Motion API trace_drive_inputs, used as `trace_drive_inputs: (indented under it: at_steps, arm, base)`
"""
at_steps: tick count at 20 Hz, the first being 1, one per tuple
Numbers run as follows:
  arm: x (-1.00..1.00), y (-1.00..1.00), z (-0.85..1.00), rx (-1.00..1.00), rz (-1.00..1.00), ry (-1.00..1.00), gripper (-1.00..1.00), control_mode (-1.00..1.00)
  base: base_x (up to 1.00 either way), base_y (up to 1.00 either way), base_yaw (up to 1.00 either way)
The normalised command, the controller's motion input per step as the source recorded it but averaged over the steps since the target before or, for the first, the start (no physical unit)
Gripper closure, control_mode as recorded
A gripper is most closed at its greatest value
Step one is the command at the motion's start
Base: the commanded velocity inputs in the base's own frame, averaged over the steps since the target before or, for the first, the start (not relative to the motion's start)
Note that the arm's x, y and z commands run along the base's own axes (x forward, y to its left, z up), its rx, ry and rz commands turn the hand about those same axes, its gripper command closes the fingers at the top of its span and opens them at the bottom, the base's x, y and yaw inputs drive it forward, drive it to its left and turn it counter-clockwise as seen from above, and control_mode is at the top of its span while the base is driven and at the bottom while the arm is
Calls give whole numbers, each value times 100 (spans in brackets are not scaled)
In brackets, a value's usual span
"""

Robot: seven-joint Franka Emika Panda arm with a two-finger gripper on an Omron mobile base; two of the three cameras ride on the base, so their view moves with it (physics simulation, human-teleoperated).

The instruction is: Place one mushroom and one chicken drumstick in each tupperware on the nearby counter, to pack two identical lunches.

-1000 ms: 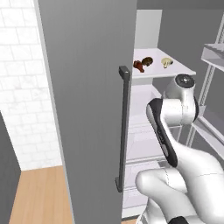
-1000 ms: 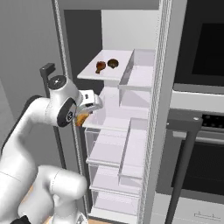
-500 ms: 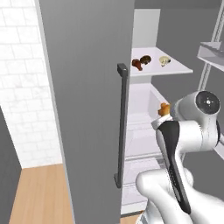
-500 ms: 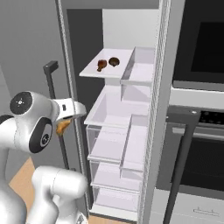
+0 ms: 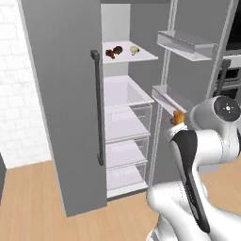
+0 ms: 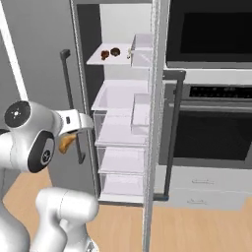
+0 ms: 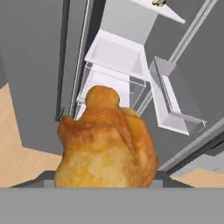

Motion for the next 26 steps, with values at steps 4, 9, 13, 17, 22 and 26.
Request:
trace_drive_inputs:
  at_steps: [4, 9, 13, 17, 22, 26]
  arm:
    - [0, 0, 0, 0, 0, 0, 100, 100]
    - [0, 0, 0, 0, 0, 0, 100, 100]
    - [0, 0, 0, 0, 0, 0, 100, 100]
    - [0, 0, 0, 0, 0, 0, 100, 100]
    - [0, 0, 0, 0, 0, 0, 100, 100]
    - [0, 0, 0, 0, 0, 0, 100, 100]
  base:
    - [-59, -7, -83]
    - [20, -73, -82]
    - [99, -100, -29]
    - [100, -100, 1]
    - [100, -93, 4]
    - [100, -72, 6]
